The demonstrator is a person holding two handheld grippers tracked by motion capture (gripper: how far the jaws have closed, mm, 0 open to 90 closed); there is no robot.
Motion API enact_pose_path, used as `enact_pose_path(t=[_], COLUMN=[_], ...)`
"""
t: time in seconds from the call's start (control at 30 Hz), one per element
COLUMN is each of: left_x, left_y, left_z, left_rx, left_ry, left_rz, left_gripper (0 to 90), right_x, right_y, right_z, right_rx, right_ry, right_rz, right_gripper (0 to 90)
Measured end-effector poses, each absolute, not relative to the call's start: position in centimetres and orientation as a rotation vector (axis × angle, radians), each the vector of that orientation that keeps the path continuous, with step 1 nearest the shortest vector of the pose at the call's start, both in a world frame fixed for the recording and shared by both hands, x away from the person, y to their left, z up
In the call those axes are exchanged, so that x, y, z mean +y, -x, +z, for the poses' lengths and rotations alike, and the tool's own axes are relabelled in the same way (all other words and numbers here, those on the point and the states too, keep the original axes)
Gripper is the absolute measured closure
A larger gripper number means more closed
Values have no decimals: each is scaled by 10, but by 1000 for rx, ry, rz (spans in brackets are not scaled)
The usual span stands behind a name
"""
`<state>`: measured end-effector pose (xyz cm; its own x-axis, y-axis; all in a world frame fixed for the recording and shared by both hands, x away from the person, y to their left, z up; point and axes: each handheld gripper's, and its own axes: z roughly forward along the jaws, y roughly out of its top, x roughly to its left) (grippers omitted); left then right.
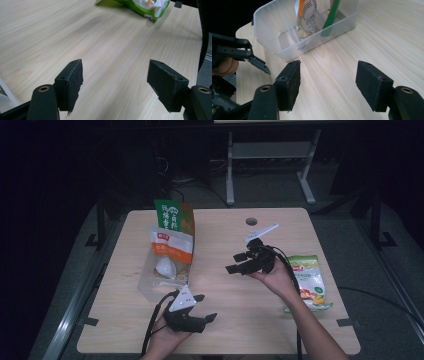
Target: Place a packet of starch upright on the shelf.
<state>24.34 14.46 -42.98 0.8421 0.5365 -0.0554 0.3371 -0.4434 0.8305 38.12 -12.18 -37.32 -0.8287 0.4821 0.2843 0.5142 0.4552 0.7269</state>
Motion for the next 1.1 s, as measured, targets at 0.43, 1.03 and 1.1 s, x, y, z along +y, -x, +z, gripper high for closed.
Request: enact_pose_path(t=[0.43,1.03,1.1], left_x=[144,142,142], left_y=[-244,-244,-244], left_z=[-430,-431,-431], left_rx=[628,634,632], left_ry=[-2071,-2074,-2078], left_rz=[273,265,265], left_gripper=[282,283,283], right_x=[-181,-268,-276], right_y=[-363,-343,-340], right_z=[-376,-389,-392], right_rx=[-2652,-2651,-2661], right_ry=[1065,1352,1378], right_rz=[-1297,-1201,-1193], right_gripper=[342,333,333])
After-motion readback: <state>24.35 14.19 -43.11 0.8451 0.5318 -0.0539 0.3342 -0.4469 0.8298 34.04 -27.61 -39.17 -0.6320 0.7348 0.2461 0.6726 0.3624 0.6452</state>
